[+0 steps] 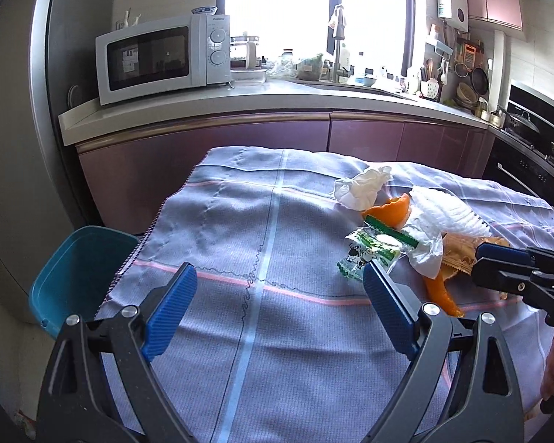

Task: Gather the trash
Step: 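Move both open grippers back toward the remaining trash on the cloth, then grasp the clear green-printed snack packet with the left gripper while the right gripper grasps the white foam net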

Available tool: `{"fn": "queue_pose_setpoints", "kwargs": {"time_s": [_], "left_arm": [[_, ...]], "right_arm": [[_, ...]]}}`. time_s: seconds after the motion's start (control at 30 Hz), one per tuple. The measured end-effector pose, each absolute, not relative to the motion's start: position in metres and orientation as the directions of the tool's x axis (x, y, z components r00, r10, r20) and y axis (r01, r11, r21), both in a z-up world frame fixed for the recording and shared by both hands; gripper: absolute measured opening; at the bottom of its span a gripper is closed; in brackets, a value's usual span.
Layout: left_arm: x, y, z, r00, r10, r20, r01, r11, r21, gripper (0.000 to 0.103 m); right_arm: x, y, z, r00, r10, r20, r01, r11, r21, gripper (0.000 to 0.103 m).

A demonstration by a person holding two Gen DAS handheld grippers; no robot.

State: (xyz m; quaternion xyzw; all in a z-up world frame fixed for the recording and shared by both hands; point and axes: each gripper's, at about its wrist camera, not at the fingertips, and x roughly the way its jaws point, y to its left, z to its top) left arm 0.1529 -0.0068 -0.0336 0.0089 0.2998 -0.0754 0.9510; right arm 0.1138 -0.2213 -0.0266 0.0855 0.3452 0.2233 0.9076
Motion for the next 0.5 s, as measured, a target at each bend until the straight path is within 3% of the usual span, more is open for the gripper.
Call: {"fn": "queue_pose_setpoints", "kwargs": {"time_s": [0.2, 0.5], "left_arm": [[0.181, -0.011, -0.035, 0.757, -0.214, -0.618, 0.207, 0.975, -0.083, 0.090], [0.167, -0.016, -0.055, 0.742, -0.271, -0.612, 0.274, 0.957, -0.092, 0.090]], "right_arm": [[0.139, -0.220, -0.011, 0.654, 0.380, -0.654, -0.285, 0.925, 0.252, 0.042], [0.126, -0.224, -0.023, 0.715, 0.312, -0.625, -0.261, 0.949, 0.175, 0.042]]}}
